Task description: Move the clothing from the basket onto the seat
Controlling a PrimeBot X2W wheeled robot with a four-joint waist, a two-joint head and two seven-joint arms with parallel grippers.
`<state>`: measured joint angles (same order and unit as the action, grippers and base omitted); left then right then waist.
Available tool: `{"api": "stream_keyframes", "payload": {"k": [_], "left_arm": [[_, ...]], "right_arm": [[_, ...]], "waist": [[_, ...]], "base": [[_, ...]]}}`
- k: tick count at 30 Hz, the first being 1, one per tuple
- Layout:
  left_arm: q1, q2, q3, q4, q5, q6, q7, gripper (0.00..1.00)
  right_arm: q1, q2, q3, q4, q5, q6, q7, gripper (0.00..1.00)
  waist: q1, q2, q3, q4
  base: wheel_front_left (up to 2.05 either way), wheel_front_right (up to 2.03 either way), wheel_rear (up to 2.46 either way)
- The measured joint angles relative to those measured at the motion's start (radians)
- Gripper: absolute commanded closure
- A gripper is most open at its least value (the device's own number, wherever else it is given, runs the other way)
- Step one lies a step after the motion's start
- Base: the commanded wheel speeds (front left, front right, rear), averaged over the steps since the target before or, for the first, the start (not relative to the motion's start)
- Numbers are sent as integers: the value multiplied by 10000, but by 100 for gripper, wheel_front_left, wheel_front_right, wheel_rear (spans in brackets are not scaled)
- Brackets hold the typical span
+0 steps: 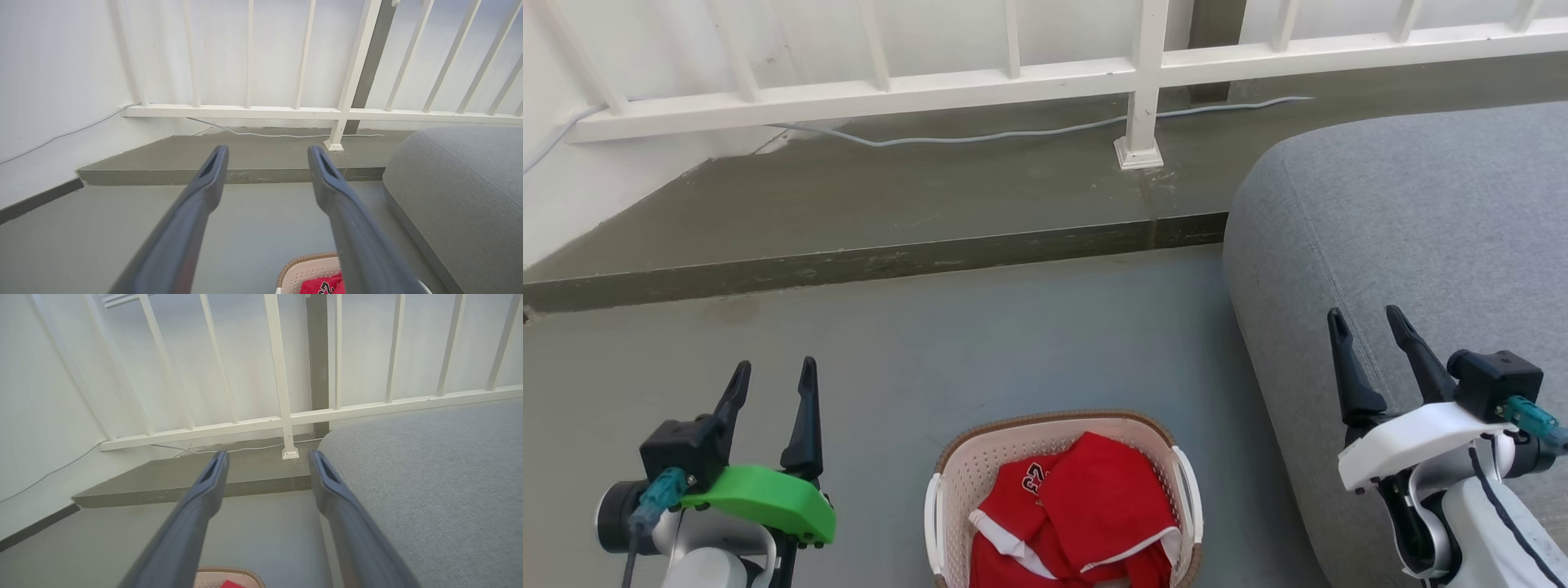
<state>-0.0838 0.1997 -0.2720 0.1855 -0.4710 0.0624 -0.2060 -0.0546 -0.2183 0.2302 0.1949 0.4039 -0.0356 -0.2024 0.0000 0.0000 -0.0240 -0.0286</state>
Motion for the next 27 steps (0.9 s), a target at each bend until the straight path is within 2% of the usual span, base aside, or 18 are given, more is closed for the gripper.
{"api": "stream_keyframes", "payload": {"k": [13, 27], "left_arm": [[10, -100, -161, 4, 1080, 301, -451, 0], [12, -123, -140, 127, 1225, 343, -454, 0]], "right_arm": [[3, -4, 245, 38, -1271, -105, -474, 0], [10, 151, 121, 230, -1231, 10, -479, 0]], "waist": [[0, 0, -32, 12], [0, 0, -33, 10]], "base": [[0, 0, 0], [0, 0, 0]]}}
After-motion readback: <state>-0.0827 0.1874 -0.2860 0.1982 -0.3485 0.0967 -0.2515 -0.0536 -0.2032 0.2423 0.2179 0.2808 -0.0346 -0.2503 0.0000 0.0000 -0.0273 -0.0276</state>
